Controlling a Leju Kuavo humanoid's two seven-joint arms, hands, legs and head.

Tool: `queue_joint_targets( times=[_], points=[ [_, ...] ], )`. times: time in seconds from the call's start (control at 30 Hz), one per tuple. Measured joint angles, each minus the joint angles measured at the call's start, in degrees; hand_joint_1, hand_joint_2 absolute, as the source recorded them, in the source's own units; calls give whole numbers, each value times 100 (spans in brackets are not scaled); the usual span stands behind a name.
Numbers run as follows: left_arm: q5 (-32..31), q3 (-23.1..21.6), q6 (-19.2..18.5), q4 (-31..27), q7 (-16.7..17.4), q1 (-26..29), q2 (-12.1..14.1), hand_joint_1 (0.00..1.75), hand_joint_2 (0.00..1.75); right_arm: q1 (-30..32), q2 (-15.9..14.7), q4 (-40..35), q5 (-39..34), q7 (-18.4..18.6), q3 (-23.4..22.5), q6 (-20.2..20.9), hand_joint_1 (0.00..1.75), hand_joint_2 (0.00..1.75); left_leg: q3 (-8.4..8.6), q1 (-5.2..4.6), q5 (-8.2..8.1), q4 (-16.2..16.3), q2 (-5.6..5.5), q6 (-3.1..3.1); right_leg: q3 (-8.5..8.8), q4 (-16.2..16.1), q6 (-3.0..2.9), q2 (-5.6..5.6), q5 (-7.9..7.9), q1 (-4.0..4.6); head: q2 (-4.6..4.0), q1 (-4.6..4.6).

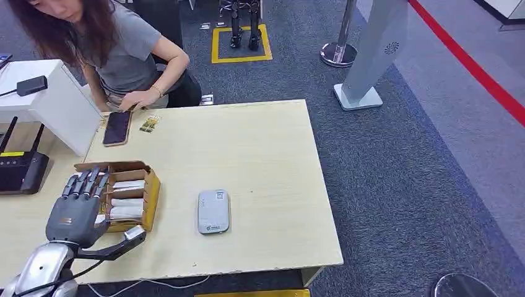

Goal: Pass the card to the sensor for recognition and then transmit it.

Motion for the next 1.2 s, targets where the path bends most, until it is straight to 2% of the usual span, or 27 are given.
queue_joint_targets(
  times=[0.17,0.73,1.07,1.2],
  points=[
    [111,-146,-17,72,-46,-90,-46,0,175,-1,-22,0,-11,26,0,-7,0,0,0,0,0,0,-1,0,0,0,0,0,0,0,0,0],
    [50,-415,-260,94,157,-100,-72,0,175,3,-26,-2,-42,9,-2,-57,0,0,0,0,0,0,1,0,-1,0,0,3,0,0,0,-2],
    [-402,-426,-387,94,730,-98,-188,0,175,2,-26,-2,-46,28,-2,-83,0,0,0,0,0,0,1,0,-1,0,0,2,0,0,0,-2],
    [-503,-426,-516,94,824,-84,-269,0,175,3,-26,-2,-46,52,-4,-85,0,0,-1,0,0,0,1,0,0,0,0,2,0,0,0,-2]
  ],
)
